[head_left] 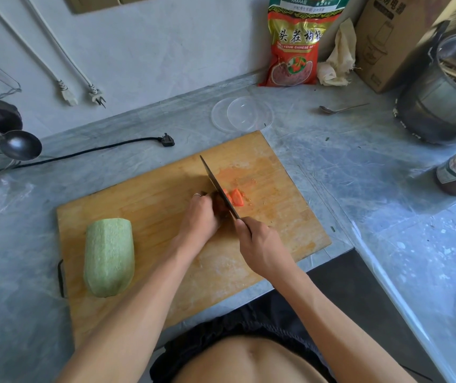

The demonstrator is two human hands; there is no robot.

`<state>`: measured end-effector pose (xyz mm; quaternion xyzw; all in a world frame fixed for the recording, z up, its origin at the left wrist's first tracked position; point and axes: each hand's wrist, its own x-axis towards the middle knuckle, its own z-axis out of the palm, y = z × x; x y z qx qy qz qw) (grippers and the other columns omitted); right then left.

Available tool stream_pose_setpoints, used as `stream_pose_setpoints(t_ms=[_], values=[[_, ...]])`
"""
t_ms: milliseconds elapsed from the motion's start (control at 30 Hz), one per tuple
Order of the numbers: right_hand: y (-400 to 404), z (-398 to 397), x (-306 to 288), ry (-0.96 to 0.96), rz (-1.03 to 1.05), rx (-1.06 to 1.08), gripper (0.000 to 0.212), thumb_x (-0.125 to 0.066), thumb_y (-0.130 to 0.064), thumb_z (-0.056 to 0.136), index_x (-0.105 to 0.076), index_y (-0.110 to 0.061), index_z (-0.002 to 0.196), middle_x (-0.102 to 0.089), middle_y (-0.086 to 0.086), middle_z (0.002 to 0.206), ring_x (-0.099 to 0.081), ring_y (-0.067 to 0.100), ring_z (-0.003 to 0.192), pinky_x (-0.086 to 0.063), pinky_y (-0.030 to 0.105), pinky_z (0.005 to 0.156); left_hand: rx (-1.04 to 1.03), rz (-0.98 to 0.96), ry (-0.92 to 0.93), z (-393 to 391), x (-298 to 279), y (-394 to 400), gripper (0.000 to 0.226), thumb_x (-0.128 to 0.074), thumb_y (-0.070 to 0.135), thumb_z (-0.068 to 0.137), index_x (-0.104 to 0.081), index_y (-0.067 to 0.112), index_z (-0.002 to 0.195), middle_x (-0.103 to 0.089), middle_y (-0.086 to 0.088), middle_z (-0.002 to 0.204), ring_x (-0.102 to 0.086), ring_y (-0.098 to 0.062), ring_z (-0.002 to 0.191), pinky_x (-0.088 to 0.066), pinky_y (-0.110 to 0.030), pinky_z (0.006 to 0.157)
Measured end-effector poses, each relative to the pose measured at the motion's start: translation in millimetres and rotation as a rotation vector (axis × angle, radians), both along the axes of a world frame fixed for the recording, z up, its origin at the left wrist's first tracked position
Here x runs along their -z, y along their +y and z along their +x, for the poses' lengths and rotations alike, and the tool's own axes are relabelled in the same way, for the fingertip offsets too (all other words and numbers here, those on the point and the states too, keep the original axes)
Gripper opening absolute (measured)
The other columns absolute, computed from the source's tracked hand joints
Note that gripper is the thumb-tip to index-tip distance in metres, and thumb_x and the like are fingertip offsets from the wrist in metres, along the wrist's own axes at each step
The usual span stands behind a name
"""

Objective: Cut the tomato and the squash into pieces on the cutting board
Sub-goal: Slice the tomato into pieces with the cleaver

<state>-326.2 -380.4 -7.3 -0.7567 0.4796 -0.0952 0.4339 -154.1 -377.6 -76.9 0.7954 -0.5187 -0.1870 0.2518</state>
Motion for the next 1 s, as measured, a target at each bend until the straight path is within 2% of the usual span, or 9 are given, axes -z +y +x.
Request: stream_pose_setpoints(t_ms=[133,367,567,633,767,900,1000], values=[[3.5,-3.5,5.4,0.000,-0.039,-0.013,0.036,-0.036,-0.034,0.105,-0.040,-0.025,0.071,-0.039,-0.004,0.051,-0.033,0.015,0.043,-0.025,0.031,0.047,0.006,0.008,0.005,2.4,2.5,-1.0,0.017,-0.070,0.024,0.083,-0.073,0.013,0.096,-0.067,-0.017,0.084,-0.061,-0.036,0.082,-0.050,-0.035,0.068],[10.3,-8.0,12.6,-0.001,-0.111,-0.006,0.030,-0.037,-0.031,0.105,-0.048,-0.017,0.081,-0.035,-0.006,0.049,-0.031,0.014,0.040,-0.020,0.025,0.043,0.001,-0.024,0.019,1.5,3.6,1.2,0.017,-0.068,0.023,0.085,-0.072,0.014,0.099,-0.067,-0.017,0.087,-0.061,-0.035,0.083,-0.043,-0.029,0.065],[12.0,-8.6,17.3,0.006,-0.137,0.000,0.035,-0.037,-0.034,0.105,-0.059,-0.010,0.095,-0.039,-0.005,0.051,-0.035,0.016,0.042,-0.025,0.031,0.045,0.002,-0.033,0.029,1.6,-0.3,2.6,0.018,-0.070,0.017,0.084,-0.074,0.012,0.100,-0.069,-0.018,0.091,-0.062,-0.036,0.086,-0.041,-0.025,0.067],[14.6,-14.2,19.1,0.021,-0.132,-0.002,0.035,-0.037,-0.036,0.105,-0.060,-0.012,0.098,-0.042,-0.003,0.052,-0.038,0.017,0.043,-0.026,0.029,0.045,-0.006,-0.021,0.037,1.2,-0.2,2.0,0.017,-0.070,0.022,0.085,-0.074,0.014,0.099,-0.070,-0.016,0.091,-0.064,-0.034,0.086,-0.045,-0.027,0.067],[11.6,-13.0,17.6,0.013,-0.115,-0.001,0.033,-0.036,-0.035,0.105,-0.056,-0.013,0.090,-0.041,-0.003,0.051,-0.036,0.018,0.042,-0.026,0.031,0.045,-0.014,-0.006,0.047,0.8,0.4,3.2,0.015,-0.068,0.023,0.085,-0.072,0.016,0.097,-0.068,-0.014,0.087,-0.063,-0.034,0.085,-0.051,-0.038,0.069],[1.5,-0.4,14.9,-0.007,-0.120,0.018,0.034,-0.037,-0.033,0.105,-0.047,-0.016,0.078,-0.040,-0.001,0.051,-0.034,0.020,0.044,-0.028,0.035,0.050,0.002,-0.008,0.032,0.3,-2.8,3.9,0.014,-0.067,0.021,0.083,-0.072,0.017,0.096,-0.068,-0.013,0.084,-0.061,-0.032,0.085,-0.049,-0.035,0.070],[6.1,-4.4,17.3,0.017,-0.129,-0.004,0.035,-0.035,-0.037,0.105,-0.051,-0.015,0.083,-0.043,0.000,0.053,-0.036,0.020,0.043,-0.027,0.032,0.046,0.009,-0.010,0.032,1.9,-3.7,4.7,0.016,-0.069,0.023,0.082,-0.073,0.017,0.097,-0.070,-0.013,0.087,-0.063,-0.031,0.086,-0.051,-0.034,0.069]])
